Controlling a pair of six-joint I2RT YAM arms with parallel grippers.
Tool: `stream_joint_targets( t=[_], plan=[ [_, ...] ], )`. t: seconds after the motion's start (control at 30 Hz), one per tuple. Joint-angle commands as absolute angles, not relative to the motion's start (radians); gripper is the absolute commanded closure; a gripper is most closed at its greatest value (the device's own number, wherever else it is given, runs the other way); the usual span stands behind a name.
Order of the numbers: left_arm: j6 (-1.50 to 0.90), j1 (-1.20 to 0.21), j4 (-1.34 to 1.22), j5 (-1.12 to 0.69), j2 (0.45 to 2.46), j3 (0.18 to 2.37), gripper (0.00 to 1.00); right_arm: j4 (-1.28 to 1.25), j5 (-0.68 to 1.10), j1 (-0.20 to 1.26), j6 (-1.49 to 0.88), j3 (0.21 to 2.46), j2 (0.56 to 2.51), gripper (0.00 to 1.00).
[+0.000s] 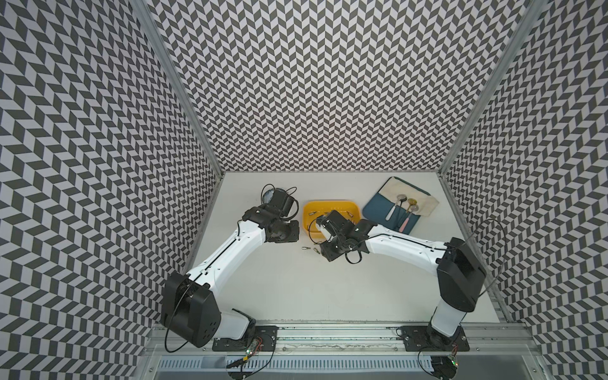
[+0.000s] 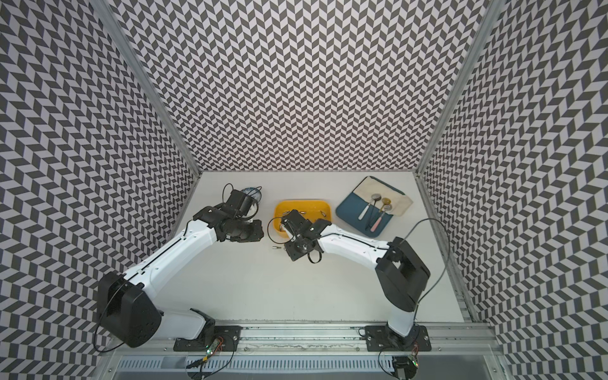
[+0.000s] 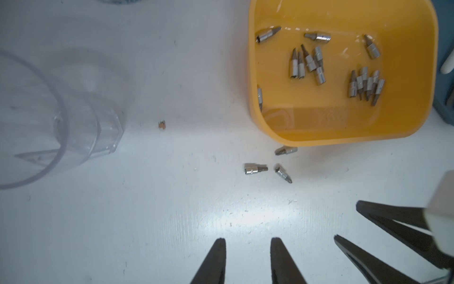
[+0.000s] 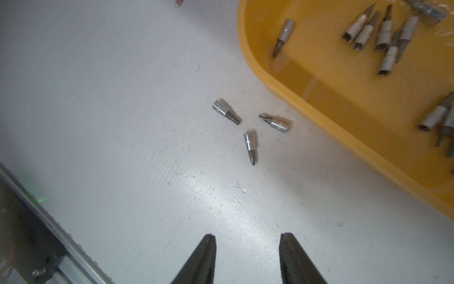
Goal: Put the bit on the desktop into the storage box
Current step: Place the screwdriver bit in the storage box, then pick up the screwdriver bit from the center of the board.
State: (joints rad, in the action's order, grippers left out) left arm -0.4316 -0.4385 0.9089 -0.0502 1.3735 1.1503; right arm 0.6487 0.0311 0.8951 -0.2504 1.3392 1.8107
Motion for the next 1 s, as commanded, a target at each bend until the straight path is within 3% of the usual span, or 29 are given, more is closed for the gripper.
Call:
stream_joint_targets(
  t=[0.0,0.97],
  plan=[
    [-0.455,-0.44,0.9,-0.055,1.317,1.113,0.65,0.59,0.007,0.905,-0.224,1.384,1.874,0.53],
    [-0.408,-0.296,0.965,-0.081,1.196,1.019,0.62,0.643,-0.112,0.929,-0.161,1.615,2.157,0.62]
  ],
)
